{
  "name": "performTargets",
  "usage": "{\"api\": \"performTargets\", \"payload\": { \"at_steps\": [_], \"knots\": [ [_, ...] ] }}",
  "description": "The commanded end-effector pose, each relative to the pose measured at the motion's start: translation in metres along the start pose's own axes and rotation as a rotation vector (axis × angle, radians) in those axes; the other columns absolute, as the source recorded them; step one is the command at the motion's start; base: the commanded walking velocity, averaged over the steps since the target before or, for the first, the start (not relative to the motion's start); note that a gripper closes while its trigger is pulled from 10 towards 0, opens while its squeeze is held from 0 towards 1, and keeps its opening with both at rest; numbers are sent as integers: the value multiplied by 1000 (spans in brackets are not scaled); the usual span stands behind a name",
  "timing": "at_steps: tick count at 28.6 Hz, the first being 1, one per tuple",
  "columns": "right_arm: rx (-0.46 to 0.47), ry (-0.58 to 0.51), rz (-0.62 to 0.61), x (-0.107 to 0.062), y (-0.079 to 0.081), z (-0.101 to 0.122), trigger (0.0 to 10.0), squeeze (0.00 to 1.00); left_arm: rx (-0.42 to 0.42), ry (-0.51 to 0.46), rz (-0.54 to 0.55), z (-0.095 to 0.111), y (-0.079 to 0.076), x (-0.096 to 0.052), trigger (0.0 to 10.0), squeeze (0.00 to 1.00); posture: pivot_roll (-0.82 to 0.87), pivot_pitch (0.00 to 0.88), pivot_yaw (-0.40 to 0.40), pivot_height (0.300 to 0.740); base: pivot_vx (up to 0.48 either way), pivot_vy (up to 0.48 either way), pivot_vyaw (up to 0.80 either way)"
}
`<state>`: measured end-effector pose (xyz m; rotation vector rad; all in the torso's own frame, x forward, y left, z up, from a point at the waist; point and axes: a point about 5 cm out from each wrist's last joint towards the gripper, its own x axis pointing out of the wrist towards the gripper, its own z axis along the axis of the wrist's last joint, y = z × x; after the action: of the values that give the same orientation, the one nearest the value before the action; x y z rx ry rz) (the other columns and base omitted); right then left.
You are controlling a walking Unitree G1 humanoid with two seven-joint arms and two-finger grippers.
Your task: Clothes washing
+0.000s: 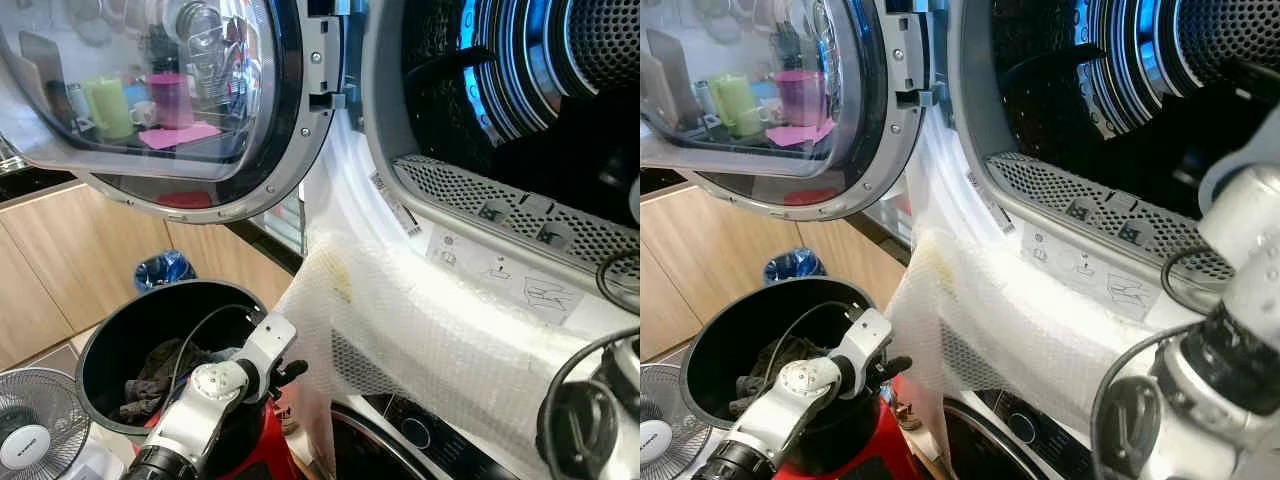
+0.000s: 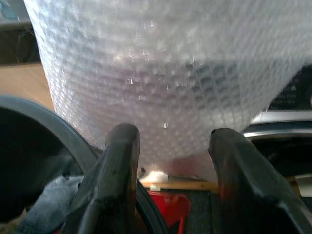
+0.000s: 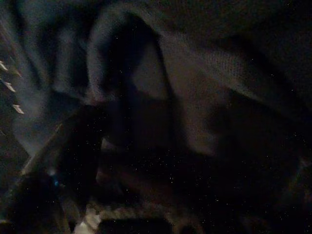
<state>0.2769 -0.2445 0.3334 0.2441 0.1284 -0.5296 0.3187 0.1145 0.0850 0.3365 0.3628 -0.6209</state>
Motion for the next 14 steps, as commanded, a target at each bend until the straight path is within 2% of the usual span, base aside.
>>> {"api": "performTargets", "payload": {
  "at_steps": [1, 3, 8, 10, 12, 14],
  "knots": [
    [-5, 19, -11, -2, -6, -6, 10000, 0, 12, 3, -1, 1, 1, -2, 10000, 0, 99, 1, -23, 740, 0, 0, 0],
    [-74, -24, 60, -9, -11, -11, 10000, 0, 11, 5, 0, 0, 2, -3, 10000, 0, 99, 0, -24, 740, 0, 0, 0],
    [-72, -58, 134, -16, -11, -13, 10000, 0, 11, 7, -1, 0, 2, -4, 10000, 0, 96, 3, -23, 740, 0, 0, 0],
    [-142, -83, 186, -22, -12, -16, 10000, 0, 13, 7, -2, 0, 2, -4, 10000, 0, 96, 3, -23, 740, 0, 0, 0],
    [-163, -84, 206, -24, -12, -18, 10000, 0, 13, 7, -2, 1, 2, -4, 10000, 0, 98, 6, -24, 740, 0, 0, 0],
    [-199, -118, 303, -33, -10, -16, 10000, 0, 11, 5, -1, 1, 2, -5, 10000, 0, 98, 6, -24, 740, 0, 0, 0]
  ]
}}
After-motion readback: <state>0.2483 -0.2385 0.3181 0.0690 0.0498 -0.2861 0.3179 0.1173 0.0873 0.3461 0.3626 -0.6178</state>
